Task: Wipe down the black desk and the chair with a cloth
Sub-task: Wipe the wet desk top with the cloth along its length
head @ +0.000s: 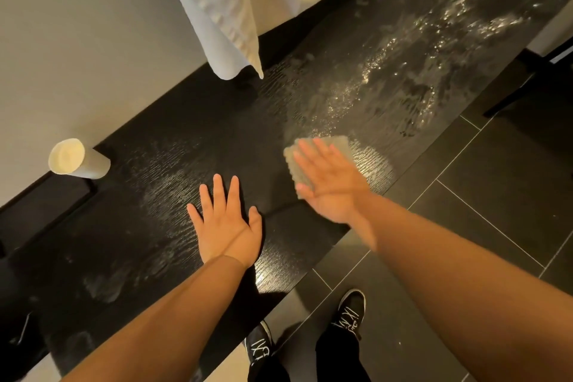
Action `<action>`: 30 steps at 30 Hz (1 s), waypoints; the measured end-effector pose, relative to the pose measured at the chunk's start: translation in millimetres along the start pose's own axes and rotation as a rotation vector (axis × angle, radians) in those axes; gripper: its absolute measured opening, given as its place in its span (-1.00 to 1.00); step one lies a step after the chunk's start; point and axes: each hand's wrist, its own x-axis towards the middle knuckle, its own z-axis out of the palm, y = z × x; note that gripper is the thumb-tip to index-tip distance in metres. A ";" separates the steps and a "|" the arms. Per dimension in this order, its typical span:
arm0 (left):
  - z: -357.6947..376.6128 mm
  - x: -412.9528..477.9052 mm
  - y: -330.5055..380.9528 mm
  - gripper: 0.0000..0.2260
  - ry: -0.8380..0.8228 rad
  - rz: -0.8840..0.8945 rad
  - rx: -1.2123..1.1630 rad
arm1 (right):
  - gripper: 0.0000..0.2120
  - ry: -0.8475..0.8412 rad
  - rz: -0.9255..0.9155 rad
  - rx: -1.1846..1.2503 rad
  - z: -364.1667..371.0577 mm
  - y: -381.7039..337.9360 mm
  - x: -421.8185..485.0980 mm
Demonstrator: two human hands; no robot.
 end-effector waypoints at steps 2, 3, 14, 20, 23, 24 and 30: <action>-1.2 -0.7 -0.1 -0.36 0.002 0.002 -0.011 | -0.30 -0.054 0.132 0.000 -9.5 39.9 0.1; -1.9 -1.0 -0.2 -0.36 0.004 0.004 -0.009 | -0.25 -0.088 0.166 -0.012 -15.4 54.5 -3.1; -3.3 -1.1 3.5 -0.35 -0.008 0.010 0.027 | -0.25 -0.177 -0.077 0.053 -9.8 -55.3 -20.9; 1.0 0.8 0.0 -0.35 -0.007 0.016 0.034 | -0.36 -0.061 0.101 0.023 -15.7 23.8 -8.1; -1.6 0.3 -0.1 -0.35 0.006 0.016 0.023 | -0.32 0.012 0.271 0.029 -26.6 74.6 -14.7; -2.0 0.2 0.0 -0.35 0.008 0.016 0.025 | -0.31 -0.001 0.333 0.052 -30.3 83.6 -17.1; -5.1 -1.2 2.0 -0.34 0.012 0.005 0.003 | -0.45 0.040 0.001 0.224 -12.0 12.3 -35.2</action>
